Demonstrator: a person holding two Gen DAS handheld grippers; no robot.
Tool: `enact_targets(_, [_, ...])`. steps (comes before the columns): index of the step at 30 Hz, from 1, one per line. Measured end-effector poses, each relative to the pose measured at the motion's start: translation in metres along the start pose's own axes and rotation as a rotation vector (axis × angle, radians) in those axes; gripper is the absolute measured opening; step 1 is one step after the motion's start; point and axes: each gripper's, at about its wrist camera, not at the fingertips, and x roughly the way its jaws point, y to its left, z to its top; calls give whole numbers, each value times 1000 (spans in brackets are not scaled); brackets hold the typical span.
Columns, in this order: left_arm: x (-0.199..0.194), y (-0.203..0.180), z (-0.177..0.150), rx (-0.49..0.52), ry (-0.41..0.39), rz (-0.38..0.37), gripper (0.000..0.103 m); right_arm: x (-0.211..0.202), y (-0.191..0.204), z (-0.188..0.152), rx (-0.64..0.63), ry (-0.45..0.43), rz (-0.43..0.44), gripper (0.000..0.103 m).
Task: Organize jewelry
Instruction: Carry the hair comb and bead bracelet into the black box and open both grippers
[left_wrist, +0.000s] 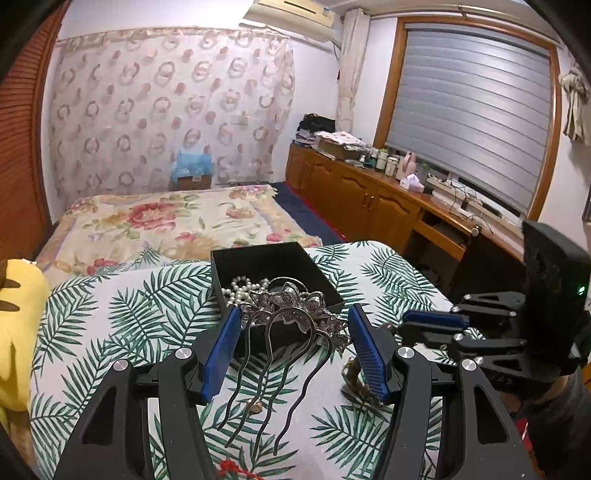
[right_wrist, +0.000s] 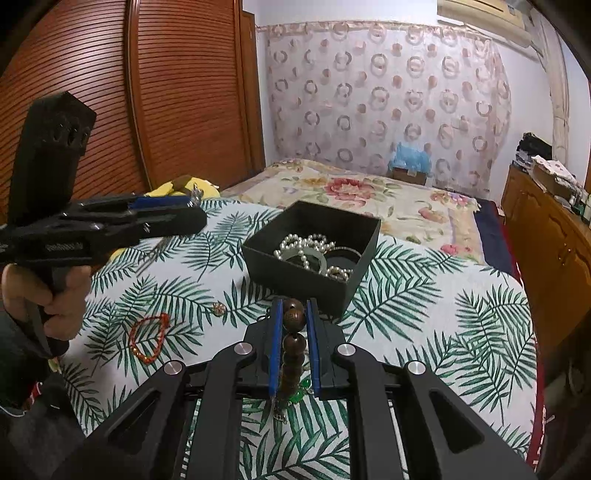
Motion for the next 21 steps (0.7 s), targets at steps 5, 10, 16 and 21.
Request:
enact_targets(5, [9,3,0,2,18,12,57,-6,-2,15,-10,-24,-9,14])
enact_targets(10, [16,5,8,21,22,28,57,-8,-7,33,-25,-44,-11,14])
enact_targets(16, [28,9,24,35,27,48,57,-5,-14,61,-42,-77,-8,14])
enact_targets(21, [42,15,33,37,40,54,58,4,-22,81,-45,-100,6,14])
